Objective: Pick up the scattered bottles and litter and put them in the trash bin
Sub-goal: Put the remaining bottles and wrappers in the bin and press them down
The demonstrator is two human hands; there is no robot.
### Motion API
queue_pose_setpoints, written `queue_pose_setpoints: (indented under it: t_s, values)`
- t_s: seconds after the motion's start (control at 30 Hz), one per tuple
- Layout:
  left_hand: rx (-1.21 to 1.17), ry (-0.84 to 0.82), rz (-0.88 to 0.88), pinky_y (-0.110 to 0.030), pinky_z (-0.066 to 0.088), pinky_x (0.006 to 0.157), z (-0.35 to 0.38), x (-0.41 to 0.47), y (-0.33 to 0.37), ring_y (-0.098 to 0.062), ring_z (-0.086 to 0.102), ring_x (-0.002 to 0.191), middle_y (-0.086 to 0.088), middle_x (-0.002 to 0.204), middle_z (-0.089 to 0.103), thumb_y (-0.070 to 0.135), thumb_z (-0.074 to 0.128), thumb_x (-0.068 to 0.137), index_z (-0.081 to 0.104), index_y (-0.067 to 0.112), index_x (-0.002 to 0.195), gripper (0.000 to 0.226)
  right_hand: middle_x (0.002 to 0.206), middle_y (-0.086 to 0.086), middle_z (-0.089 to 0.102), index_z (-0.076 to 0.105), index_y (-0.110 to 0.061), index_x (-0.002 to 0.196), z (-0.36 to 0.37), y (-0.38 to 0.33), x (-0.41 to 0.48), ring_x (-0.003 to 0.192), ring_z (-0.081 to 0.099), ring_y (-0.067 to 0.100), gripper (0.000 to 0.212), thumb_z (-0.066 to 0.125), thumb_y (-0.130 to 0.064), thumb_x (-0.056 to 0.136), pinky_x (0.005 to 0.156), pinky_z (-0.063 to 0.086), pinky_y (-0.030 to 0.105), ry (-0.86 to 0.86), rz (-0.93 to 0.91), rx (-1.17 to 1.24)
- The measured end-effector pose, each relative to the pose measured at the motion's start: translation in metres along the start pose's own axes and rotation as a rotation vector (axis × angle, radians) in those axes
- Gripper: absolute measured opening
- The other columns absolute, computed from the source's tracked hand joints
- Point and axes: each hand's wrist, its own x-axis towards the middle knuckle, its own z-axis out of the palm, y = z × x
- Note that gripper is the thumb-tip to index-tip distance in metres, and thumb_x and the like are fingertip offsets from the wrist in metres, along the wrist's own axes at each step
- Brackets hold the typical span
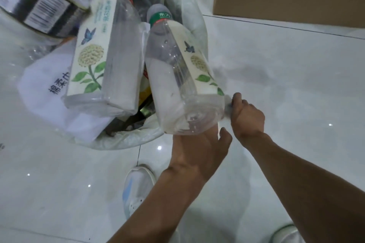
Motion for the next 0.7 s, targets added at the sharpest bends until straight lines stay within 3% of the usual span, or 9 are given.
queue_pose_setpoints:
  t_s: [0.03,0.07,0.2,0.27,0.4,0.5,0.6,0.7]
  values:
    - [-0.019,0.123,-0.041,-0.033,0.046,0.094,-0.006,-0.035,-0.013,-0.015,0.054,0.110,0.004,0.119,0.058,0.037,0.043,0.092,0.051,0.025,0.123,0.035,0.097,0.008,0.063,0.040,-0.011,0.117,-0.004,0.002,-0.006,0.076,0.058,0.029,0.025,0.046,-0.013,0.093,0.055,0.031,0.030,0.022,0.000,0.030]
    - [0.012,0.053,-0.106,-0.032,0.046,0.093,-0.014,-0.067,-0.027,-0.016,0.054,0.111,0.004,0.121,0.057,0.035,0.045,0.092,0.050,0.024,0.126,0.036,0.096,0.007,0.065,0.042,-0.011,0.114,-0.013,0.005,-0.013,0.073,0.057,0.028,0.024,0.046,-0.011,0.091,0.055,0.031,0.029,0.065,0.003,0.075]
    - [-0.026,0.129,-0.142,-0.031,0.049,0.082,-0.022,-0.080,-0.002,-0.024,0.061,0.099,-0.003,0.113,0.061,0.022,0.052,0.092,0.050,0.018,0.128,0.036,0.089,0.005,0.067,0.044,-0.013,0.107,-0.078,0.010,-0.029,0.064,0.050,0.023,0.015,0.047,-0.010,0.093,0.056,0.032,0.026,0.132,0.094,0.322]
    - [0.003,0.089,-0.175,-0.031,0.051,0.078,-0.032,-0.089,0.012,-0.024,0.064,0.096,-0.004,0.111,0.062,0.020,0.051,0.092,0.050,0.019,0.126,0.035,0.087,0.005,0.065,0.044,-0.013,0.106,-0.114,0.012,-0.038,0.063,0.049,0.021,0.014,0.050,-0.013,0.094,0.057,0.032,0.026,0.170,0.103,0.343]
    - [-0.050,0.069,-0.254,-0.031,0.048,0.083,-0.064,-0.122,0.023,-0.018,0.058,0.104,0.001,0.112,0.060,0.026,0.047,0.091,0.049,0.025,0.123,0.032,0.086,0.004,0.064,0.041,-0.017,0.099,-0.186,0.005,-0.061,0.063,0.047,0.020,0.015,0.055,-0.016,0.093,0.054,0.029,0.025,0.247,0.062,0.366]
    - [-0.036,0.075,-0.234,-0.031,0.049,0.082,-0.097,-0.159,0.027,-0.013,0.058,0.100,0.008,0.107,0.061,0.035,0.045,0.089,0.053,0.029,0.114,0.027,0.087,0.002,0.064,0.042,-0.018,0.097,-0.234,-0.014,-0.080,0.068,0.053,0.023,0.015,0.055,-0.015,0.092,0.058,0.033,0.027,0.286,0.022,0.415]
    - [-0.071,0.245,-0.251,-0.031,0.051,0.071,-0.135,-0.195,0.021,-0.007,0.062,0.080,0.013,0.088,0.064,0.043,0.048,0.085,0.060,0.031,0.097,0.020,0.088,-0.001,0.062,0.044,-0.018,0.096,-0.280,-0.048,-0.096,0.075,0.059,0.026,0.013,0.054,-0.012,0.089,0.060,0.035,0.028,0.332,-0.042,0.442]
    - [-0.135,0.463,-0.330,-0.018,0.042,0.058,-0.173,-0.214,0.007,0.001,0.053,0.061,0.018,0.073,0.061,0.041,0.056,0.080,0.061,0.033,0.087,0.011,0.088,-0.002,0.063,0.042,-0.023,0.092,-0.316,-0.087,-0.102,0.070,0.052,0.024,0.014,0.049,-0.012,0.088,0.060,0.034,0.030,0.363,-0.088,0.473]
